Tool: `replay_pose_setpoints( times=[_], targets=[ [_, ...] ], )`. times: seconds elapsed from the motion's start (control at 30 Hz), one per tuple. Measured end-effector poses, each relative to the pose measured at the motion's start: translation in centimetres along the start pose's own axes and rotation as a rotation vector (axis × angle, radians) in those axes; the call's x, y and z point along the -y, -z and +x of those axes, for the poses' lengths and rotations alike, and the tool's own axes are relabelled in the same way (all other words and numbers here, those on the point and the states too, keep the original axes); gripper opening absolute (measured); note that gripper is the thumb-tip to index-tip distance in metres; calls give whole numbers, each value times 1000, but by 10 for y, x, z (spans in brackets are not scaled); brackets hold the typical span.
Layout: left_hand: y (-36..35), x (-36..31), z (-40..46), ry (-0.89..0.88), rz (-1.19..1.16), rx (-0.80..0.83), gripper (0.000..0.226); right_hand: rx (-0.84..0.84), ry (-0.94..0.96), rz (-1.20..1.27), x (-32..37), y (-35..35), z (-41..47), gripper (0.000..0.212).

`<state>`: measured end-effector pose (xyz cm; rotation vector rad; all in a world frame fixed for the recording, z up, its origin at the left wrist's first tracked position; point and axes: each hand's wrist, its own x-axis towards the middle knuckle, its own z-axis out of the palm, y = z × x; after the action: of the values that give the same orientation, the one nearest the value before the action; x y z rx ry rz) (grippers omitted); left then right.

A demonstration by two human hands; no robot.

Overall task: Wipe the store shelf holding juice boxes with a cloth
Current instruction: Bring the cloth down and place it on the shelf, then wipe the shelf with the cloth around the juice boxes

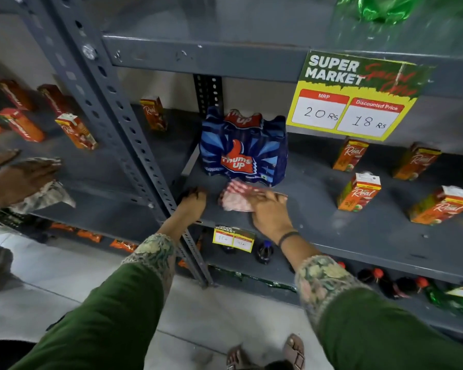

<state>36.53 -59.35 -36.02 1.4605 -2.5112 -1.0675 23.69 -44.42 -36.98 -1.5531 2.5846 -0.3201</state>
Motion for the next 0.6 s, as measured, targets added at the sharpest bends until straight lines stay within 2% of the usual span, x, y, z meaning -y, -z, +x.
replay_pose_setpoints(
  times=[0.1, 0.17, 0.27, 0.33, 0.37, 0.47, 0.53, 0.6],
  targets=[
    [-1, 0, -3, 43, -72, 8, 47, 51, 164, 21, 32, -14, -22, 61],
    [-6, 2, -1, 134, -138, -12, 46, -43, 162, 19, 29, -18, -54, 57],
    [-9, 4, 0, 98, -95, -60, 43, -164, -175, -4, -12, -14, -86, 58],
    [-12, 3, -2, 15, -9, -92, 44, -151, -402, -5, -41, -2, -81, 62],
    [-17, 2, -4, -9, 45, -105, 46, -118, -434, -6, -47, 3, -75, 64],
    [-43, -4, -11, -157, 263, -182, 47, -63, -261, 15, -30, 9, -66, 67],
    [-63, -11, -20, -299, 316, -216, 49, -5, -120, 37, -19, 6, -86, 65],
    [-80, -18, -28, -404, 355, -202, 53, -33, -125, 57, -28, 10, -116, 63]
  ],
)
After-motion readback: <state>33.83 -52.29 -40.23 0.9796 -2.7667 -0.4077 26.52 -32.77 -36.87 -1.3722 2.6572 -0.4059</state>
